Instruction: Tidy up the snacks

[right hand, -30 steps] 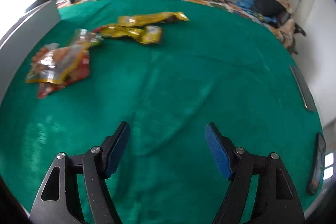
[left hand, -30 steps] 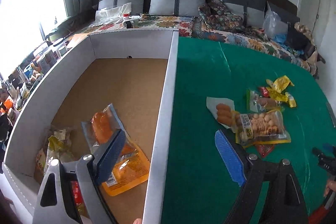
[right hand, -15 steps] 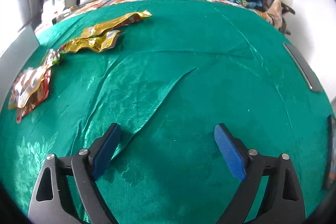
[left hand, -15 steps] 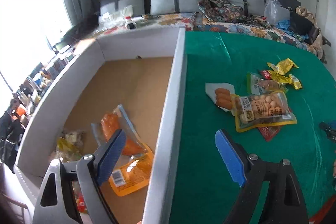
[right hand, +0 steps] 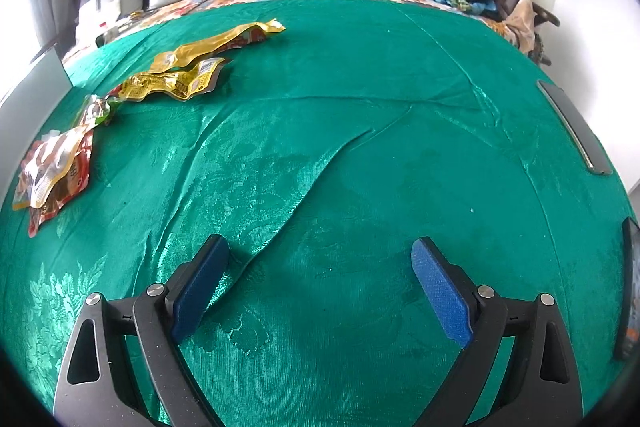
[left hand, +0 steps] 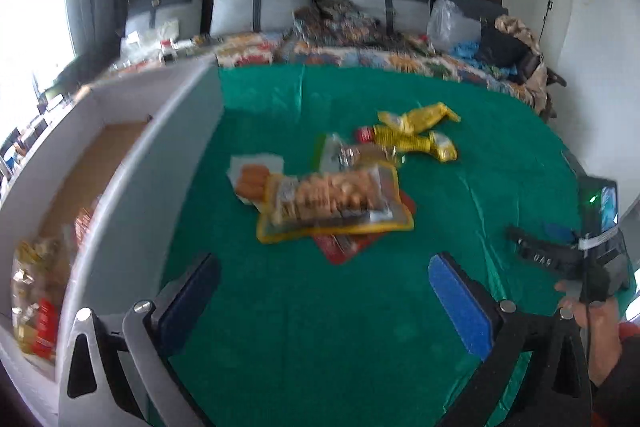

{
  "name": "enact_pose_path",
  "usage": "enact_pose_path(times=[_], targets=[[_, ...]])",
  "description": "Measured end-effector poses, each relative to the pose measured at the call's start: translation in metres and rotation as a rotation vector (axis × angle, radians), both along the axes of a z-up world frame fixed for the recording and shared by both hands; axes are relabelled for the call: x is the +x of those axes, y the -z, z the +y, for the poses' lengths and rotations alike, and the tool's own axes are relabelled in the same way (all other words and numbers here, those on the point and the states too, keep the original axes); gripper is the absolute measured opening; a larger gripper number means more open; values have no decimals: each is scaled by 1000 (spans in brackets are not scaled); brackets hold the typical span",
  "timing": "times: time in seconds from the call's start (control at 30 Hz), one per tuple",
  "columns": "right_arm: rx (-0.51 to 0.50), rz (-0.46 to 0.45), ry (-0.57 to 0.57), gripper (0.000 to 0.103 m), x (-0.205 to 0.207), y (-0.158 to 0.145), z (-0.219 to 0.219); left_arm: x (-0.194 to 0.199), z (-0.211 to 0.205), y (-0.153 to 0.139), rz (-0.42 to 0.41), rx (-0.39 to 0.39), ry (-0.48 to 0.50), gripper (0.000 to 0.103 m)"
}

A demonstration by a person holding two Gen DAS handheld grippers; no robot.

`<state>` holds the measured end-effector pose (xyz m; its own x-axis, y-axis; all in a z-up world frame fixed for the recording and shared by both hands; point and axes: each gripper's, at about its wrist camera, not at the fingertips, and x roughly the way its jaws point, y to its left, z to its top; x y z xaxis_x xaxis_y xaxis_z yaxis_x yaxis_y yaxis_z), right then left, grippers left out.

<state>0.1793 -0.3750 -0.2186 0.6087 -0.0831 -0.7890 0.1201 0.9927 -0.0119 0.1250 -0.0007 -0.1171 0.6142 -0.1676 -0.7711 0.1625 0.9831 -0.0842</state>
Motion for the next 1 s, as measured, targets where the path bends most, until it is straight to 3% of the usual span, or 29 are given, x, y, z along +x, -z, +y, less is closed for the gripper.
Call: enact_pose_path(times=[0.1, 0.3, 0.47, 0.67, 1.0], targets=[[0, 0, 0, 95, 0, 0, 0, 25, -7, 49, 125, 28, -21, 103], [1, -1, 1, 95, 0, 0, 1, 57, -18, 86, 176, 108, -33, 103], [2, -2, 1, 95, 0, 1, 1, 70, -15, 88, 83, 87, -25, 103], [8, -3, 2, 95, 0, 1, 0, 78, -14, 90, 74, 86, -20, 103], [9, 2, 80, 98, 38, 2, -2, 77, -14, 89, 74, 86, -21, 103]])
